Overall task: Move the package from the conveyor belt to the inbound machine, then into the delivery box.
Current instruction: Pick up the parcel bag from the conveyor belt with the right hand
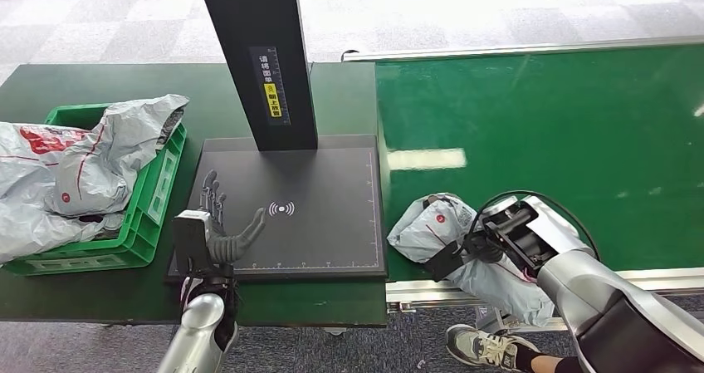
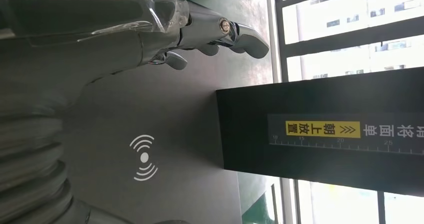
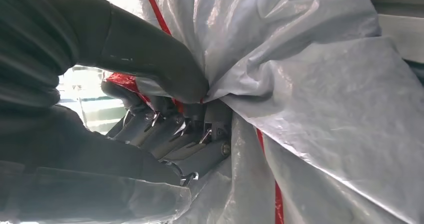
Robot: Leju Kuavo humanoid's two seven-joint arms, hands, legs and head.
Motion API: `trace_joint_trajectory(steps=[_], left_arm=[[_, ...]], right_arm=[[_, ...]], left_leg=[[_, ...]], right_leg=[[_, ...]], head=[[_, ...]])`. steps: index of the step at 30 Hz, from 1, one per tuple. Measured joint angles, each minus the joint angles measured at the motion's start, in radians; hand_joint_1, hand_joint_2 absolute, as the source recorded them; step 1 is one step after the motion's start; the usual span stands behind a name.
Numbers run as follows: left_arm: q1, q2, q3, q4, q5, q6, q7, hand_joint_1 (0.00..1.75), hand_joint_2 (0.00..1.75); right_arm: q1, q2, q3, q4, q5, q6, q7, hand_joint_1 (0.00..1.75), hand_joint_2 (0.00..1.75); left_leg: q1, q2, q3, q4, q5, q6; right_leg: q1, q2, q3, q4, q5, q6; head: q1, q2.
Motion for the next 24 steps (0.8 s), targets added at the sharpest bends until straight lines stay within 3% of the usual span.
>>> trace_joint_trajectory(steps=[5, 24], left_arm=[[0.000, -0.004, 0.000, 0.000, -0.002, -0.002, 0.000, 0.00, 1.75], [0.000, -0.004, 0.001, 0.000, -0.002, -0.003, 0.000, 0.00, 1.75]], right_arm=[[0.007, -0.002, 0.026, 0.000, -0.056, -0.049, 0.015, 1.75, 1.75], [0.008, -0.001, 0.056, 0.000, -0.082, -0.073, 0.026, 1.75, 1.75]], left_leg=[[0.000, 0.000, 0.000, 0.000, 0.000, 0.000], [0.000, 0.000, 0.000, 0.000, 0.000, 0.000]], right_leg=[[0.000, 0.000, 0.000, 0.000, 0.000, 0.000], [0.000, 0.000, 0.000, 0.000, 0.000, 0.000]], head=[[0.000, 0.000], [0.000, 0.000]])
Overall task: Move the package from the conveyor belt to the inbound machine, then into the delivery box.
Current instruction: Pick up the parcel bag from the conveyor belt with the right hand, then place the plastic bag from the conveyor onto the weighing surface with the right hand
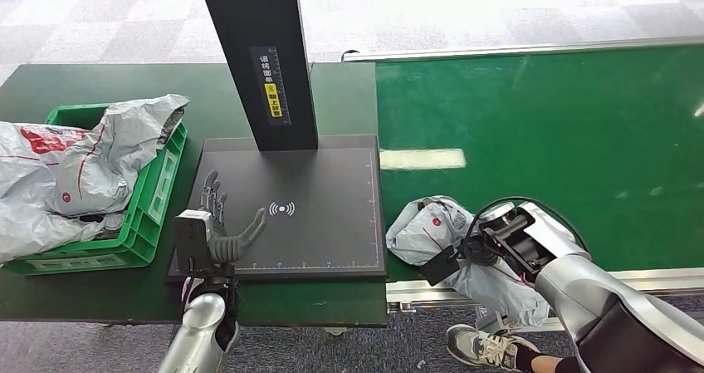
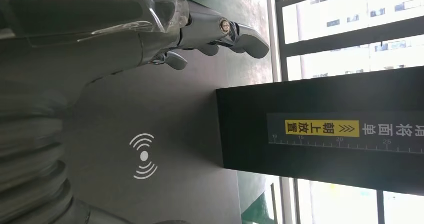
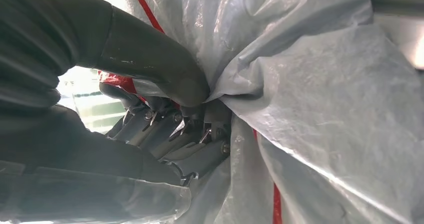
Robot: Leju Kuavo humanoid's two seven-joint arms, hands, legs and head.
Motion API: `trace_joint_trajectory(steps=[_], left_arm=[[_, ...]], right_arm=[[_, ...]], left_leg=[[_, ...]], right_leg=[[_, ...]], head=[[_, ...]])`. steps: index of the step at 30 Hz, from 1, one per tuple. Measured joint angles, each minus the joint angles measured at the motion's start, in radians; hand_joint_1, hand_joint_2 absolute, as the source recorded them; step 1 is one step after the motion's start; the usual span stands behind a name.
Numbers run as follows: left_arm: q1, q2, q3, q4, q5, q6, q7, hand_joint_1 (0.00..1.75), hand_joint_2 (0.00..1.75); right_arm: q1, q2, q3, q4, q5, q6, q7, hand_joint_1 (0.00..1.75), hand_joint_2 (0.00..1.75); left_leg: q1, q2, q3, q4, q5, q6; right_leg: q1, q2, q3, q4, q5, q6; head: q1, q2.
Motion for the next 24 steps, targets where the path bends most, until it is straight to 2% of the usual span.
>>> trace_joint_trajectory(steps=[3, 9, 13, 17, 19, 24], left_arm=[[0.007, 0.001, 0.001, -0.006, -0.002, 0.000, 0.000, 0.00, 1.75], [0.062, 0.007, 0.020, -0.065, -0.011, -0.011, -0.002, 0.00, 1.75], [0.095, 0.008, 0.039, -0.105, -0.025, -0.022, -0.004, 0.00, 1.75], [0.115, 0.008, 0.052, -0.126, -0.030, -0.019, -0.020, 0.00, 1.75], [0.122, 0.008, 0.057, -0.134, -0.030, -0.013, -0.028, 0.00, 1.75], [0.134, 0.008, 0.069, -0.147, -0.027, -0.009, -0.036, 0.00, 1.75]], right_arm=[[-0.005, 0.004, -0.011, 0.000, -0.055, -0.075, 0.030, 1.75, 1.75], [-0.066, 0.014, -0.089, -0.018, -0.163, -0.299, 0.110, 1.75, 1.75], [-0.089, 0.029, -0.177, -0.065, -0.172, -0.477, 0.159, 1.75, 1.75], [-0.077, 0.066, -0.300, -0.137, -0.165, -0.638, 0.180, 1.75, 1.75], [-0.064, 0.092, -0.366, -0.181, -0.153, -0.687, 0.188, 1.75, 1.75], [-0.029, 0.145, -0.485, -0.283, -0.123, -0.741, 0.174, 1.75, 1.75]], left_leg=[[0.000, 0.000, 0.000, 0.000, 0.000, 0.000], [0.000, 0.000, 0.000, 0.000, 0.000, 0.000], [0.000, 0.000, -0.001, 0.000, 0.000, 0.000], [0.000, 0.001, -0.001, 0.000, 0.000, 0.000], [0.000, 0.001, -0.001, 0.000, 0.000, 0.000], [0.001, 0.000, -0.001, 0.000, 0.000, 0.000]], right_leg=[[0.000, 0.000, 0.000, 0.000, 0.000, 0.000], [0.000, 0.000, 0.000, 0.000, 0.000, 0.000], [0.000, 0.000, 0.000, 0.000, 0.000, 0.000], [0.000, 0.000, -0.001, 0.000, 0.000, 0.000], [0.001, 0.000, -0.001, 0.000, 0.000, 0.000], [0.001, 0.000, -0.001, 0.000, 0.000, 0.000]], head=[[0.000, 0.000], [0.000, 0.000], [0.000, 0.000], [0.000, 0.000], [0.000, 0.000], [0.000, 0.000]])
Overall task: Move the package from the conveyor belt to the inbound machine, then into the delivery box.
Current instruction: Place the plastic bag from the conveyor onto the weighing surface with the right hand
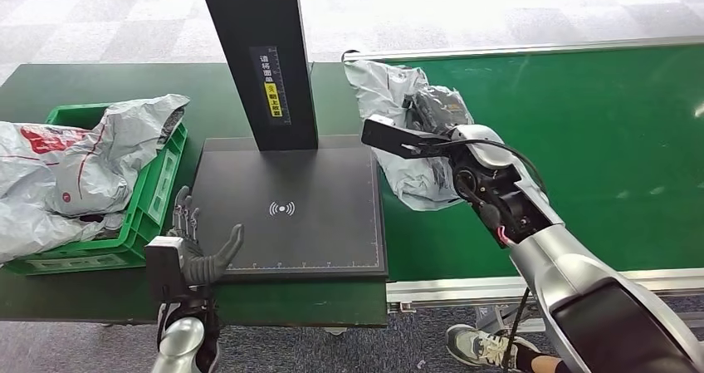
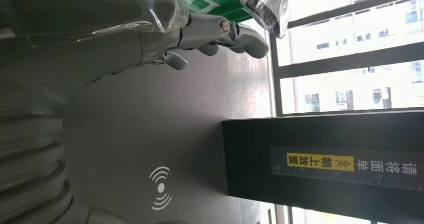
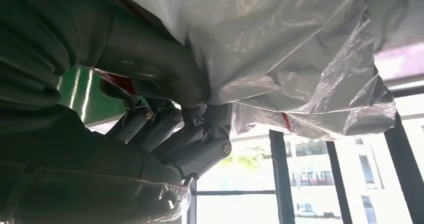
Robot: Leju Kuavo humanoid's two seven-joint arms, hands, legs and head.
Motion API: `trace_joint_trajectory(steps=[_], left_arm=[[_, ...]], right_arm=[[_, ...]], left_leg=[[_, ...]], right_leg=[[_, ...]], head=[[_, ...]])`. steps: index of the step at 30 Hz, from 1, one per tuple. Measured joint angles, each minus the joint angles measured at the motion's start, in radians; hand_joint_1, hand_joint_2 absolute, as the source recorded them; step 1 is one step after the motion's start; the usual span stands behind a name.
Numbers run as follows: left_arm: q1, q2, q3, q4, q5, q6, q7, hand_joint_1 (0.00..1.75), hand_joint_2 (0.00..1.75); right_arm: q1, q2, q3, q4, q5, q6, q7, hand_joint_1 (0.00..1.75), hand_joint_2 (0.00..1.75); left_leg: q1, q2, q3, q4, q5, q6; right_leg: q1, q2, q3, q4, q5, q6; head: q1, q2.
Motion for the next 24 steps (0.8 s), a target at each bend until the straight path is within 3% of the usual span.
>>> trace_joint_trajectory(steps=[7, 11, 15, 19, 24], left_arm=[[0.000, 0.000, 0.006, -0.003, 0.014, 0.002, -0.017, 0.00, 1.75], [-0.010, 0.000, 0.010, -0.003, 0.037, 0.006, -0.033, 0.00, 1.75], [-0.039, -0.004, 0.014, 0.001, 0.086, 0.037, -0.048, 0.00, 1.75], [-0.059, -0.007, 0.018, 0.012, 0.136, 0.076, -0.057, 0.00, 1.75], [-0.075, -0.009, 0.022, 0.029, 0.183, 0.090, -0.064, 0.00, 1.75]], right_arm=[[0.054, 0.045, -0.119, -0.126, 0.002, -0.078, -0.117, 1.75, 1.75], [0.061, 0.087, -0.122, -0.131, -0.030, 0.041, -0.200, 1.75, 1.75], [0.059, 0.169, -0.074, -0.033, -0.093, 0.170, -0.283, 1.75, 1.75], [0.059, 0.248, -0.026, 0.087, -0.146, 0.308, -0.293, 1.75, 1.75], [0.061, 0.301, 0.037, 0.197, -0.148, 0.371, -0.280, 1.75, 1.75]], left_leg=[[0.000, 0.000, 0.000, 0.000, 0.000, 0.000], [0.000, 0.001, 0.000, 0.000, 0.000, 0.000], [0.001, 0.002, 0.001, -0.001, 0.000, 0.000], [0.002, 0.002, 0.001, -0.001, 0.000, -0.001], [0.001, 0.002, 0.001, 0.000, 0.000, -0.001]], right_leg=[[0.000, 0.000, 0.000, 0.000, 0.000, 0.000], [0.000, 0.001, 0.000, 0.000, 0.000, 0.000], [0.002, 0.002, 0.000, 0.000, 0.000, 0.000], [0.002, 0.002, 0.000, 0.000, 0.000, 0.000], [0.001, 0.001, 0.000, 0.000, 0.000, 0.000]], head=[[0.000, 0.000], [0.000, 0.000], [0.000, 0.000], [0.000, 0.000], [0.000, 0.000]])
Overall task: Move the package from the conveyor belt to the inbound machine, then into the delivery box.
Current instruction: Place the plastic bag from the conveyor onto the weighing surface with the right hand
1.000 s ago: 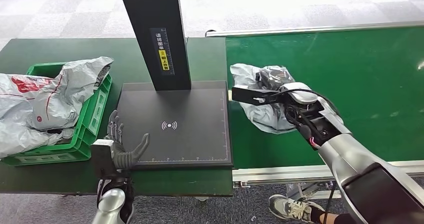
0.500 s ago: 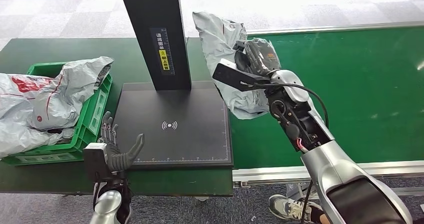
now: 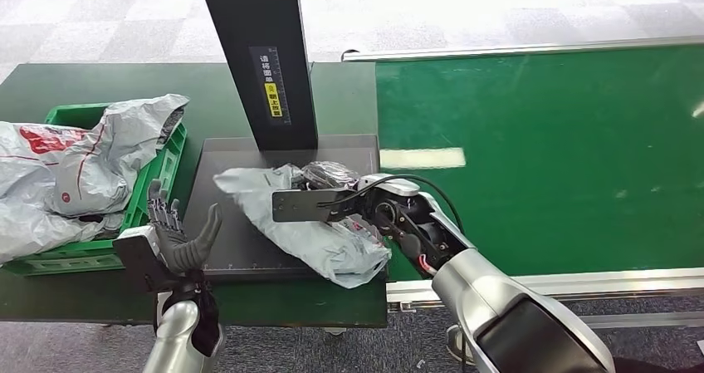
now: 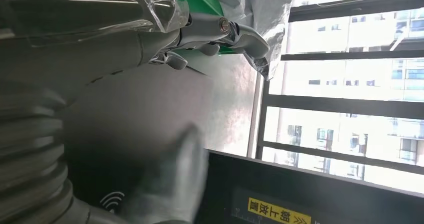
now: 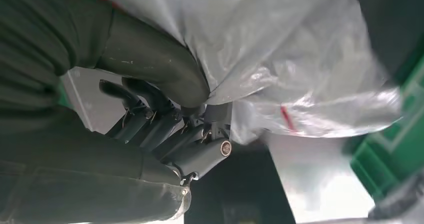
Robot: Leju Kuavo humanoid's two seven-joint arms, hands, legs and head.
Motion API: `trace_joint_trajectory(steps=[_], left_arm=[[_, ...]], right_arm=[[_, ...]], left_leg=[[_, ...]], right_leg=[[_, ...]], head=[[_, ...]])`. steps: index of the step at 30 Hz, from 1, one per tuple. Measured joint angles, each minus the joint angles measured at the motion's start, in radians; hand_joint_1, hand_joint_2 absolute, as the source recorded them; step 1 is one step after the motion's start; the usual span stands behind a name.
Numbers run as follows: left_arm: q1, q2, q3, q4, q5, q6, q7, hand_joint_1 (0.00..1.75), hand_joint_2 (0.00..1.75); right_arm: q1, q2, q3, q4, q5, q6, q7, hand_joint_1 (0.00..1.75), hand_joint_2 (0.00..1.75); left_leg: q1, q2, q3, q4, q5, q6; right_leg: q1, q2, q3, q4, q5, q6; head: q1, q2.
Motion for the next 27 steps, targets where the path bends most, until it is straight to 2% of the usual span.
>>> trace_joint_trajectory(steps=[4, 10, 16, 17, 20, 21, 27], left_arm=[[-0.025, -0.001, -0.008, 0.024, 0.023, 0.001, -0.001, 0.00, 1.75], [-0.049, -0.006, -0.037, 0.057, 0.040, 0.008, -0.001, 0.00, 1.75], [-0.050, -0.007, -0.044, 0.064, 0.041, 0.010, -0.001, 0.00, 1.75], [-0.050, -0.007, -0.045, 0.066, 0.041, 0.010, -0.001, 0.00, 1.75], [-0.051, -0.007, -0.053, 0.074, 0.043, 0.010, -0.001, 0.00, 1.75], [-0.051, -0.008, -0.055, 0.076, 0.043, 0.009, -0.001, 0.00, 1.75], [-0.052, -0.007, -0.065, 0.082, 0.044, 0.001, -0.002, 0.00, 1.75]], right_arm=[[0.007, 0.010, 0.041, 0.058, -0.009, -0.002, 0.047, 1.75, 1.75], [0.027, 0.005, 0.056, 0.103, -0.048, -0.154, 0.099, 1.75, 1.75], [0.027, 0.003, 0.055, 0.111, -0.053, -0.170, 0.101, 1.75, 1.75], [0.027, 0.003, 0.055, 0.112, -0.054, -0.170, 0.101, 1.55, 1.75], [0.028, -0.002, 0.028, 0.121, -0.121, -0.207, 0.059, 0.24, 1.75], [0.030, -0.004, 0.008, 0.120, -0.160, -0.220, 0.027, 0.00, 1.75], [0.047, -0.016, -0.078, 0.097, -0.239, -0.237, -0.090, 0.00, 1.75]], left_leg=[[0.000, 0.000, 0.000, 0.000, 0.000, 0.000], [0.000, 0.000, 0.000, 0.000, 0.000, 0.000], [0.000, 0.000, 0.000, 0.000, 0.000, 0.000], [0.000, 0.000, 0.000, 0.000, 0.000, 0.000], [0.000, 0.000, 0.000, 0.000, 0.000, 0.000], [0.000, 0.000, 0.000, 0.000, 0.000, 0.000], [0.000, 0.000, 0.000, 0.000, 0.000, 0.000]], right_leg=[[0.000, 0.000, 0.000, 0.000, 0.000, 0.000], [0.000, 0.000, 0.000, 0.000, 0.000, 0.000], [0.000, 0.000, 0.000, 0.000, 0.000, 0.000], [0.000, 0.000, 0.000, 0.000, 0.000, 0.000], [0.000, 0.000, -0.001, 0.000, 0.000, 0.000], [0.000, 0.000, 0.000, 0.000, 0.000, 0.000], [0.000, 0.000, 0.000, 0.000, 0.000, 0.000]], head=[[0.000, 0.000], [0.000, 0.000], [0.000, 0.000], [0.000, 0.000], [0.000, 0.000], [0.000, 0.000], [0.000, 0.000]])
